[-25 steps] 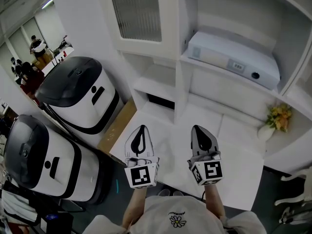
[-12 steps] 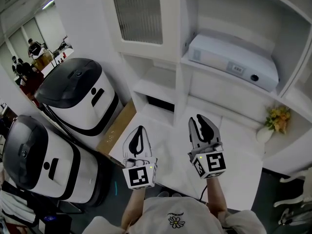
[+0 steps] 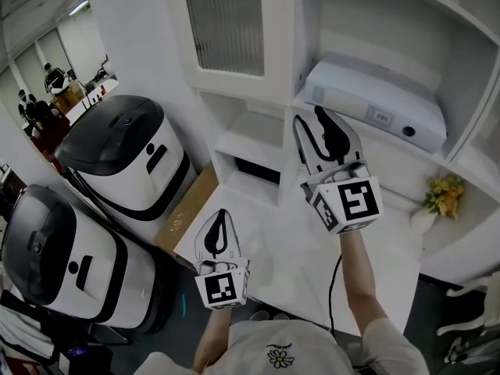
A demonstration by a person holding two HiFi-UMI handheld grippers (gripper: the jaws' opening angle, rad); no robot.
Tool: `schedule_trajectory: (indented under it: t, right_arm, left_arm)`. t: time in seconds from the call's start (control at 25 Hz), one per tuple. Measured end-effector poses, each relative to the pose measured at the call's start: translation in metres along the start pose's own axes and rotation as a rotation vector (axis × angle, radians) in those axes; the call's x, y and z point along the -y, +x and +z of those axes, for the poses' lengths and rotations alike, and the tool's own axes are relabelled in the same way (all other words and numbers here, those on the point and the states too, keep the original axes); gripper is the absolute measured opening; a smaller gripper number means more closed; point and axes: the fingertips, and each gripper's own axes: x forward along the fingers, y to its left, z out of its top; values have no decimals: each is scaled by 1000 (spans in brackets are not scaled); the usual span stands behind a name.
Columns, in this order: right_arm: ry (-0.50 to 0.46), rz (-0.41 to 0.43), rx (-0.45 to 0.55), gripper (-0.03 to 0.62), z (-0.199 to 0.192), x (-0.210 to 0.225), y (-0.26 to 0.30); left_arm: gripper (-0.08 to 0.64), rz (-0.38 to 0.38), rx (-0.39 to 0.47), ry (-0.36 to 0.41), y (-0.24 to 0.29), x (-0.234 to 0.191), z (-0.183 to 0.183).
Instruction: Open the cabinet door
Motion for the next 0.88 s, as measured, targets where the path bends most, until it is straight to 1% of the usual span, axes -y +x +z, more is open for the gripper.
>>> schedule_trajectory:
  t: [0.16,0.32,0.64,0.88]
  right_arm:
    - [-55,-7,24,158,28,6,44]
    - [-76,-41,32,158,37,17,84]
    - [-16,-130,-19,183,36,37,125]
    - [2,-141,-33,198,36,41,133]
  left_arm:
    - [6,19,-6,-6,-3,-7,-4]
    - [6,32,-5,-1,-6,-13,-4]
    - [6,77,-2,-8,-13,-32,-6]
    - [6,103,-13,-3,-10,-48,-7]
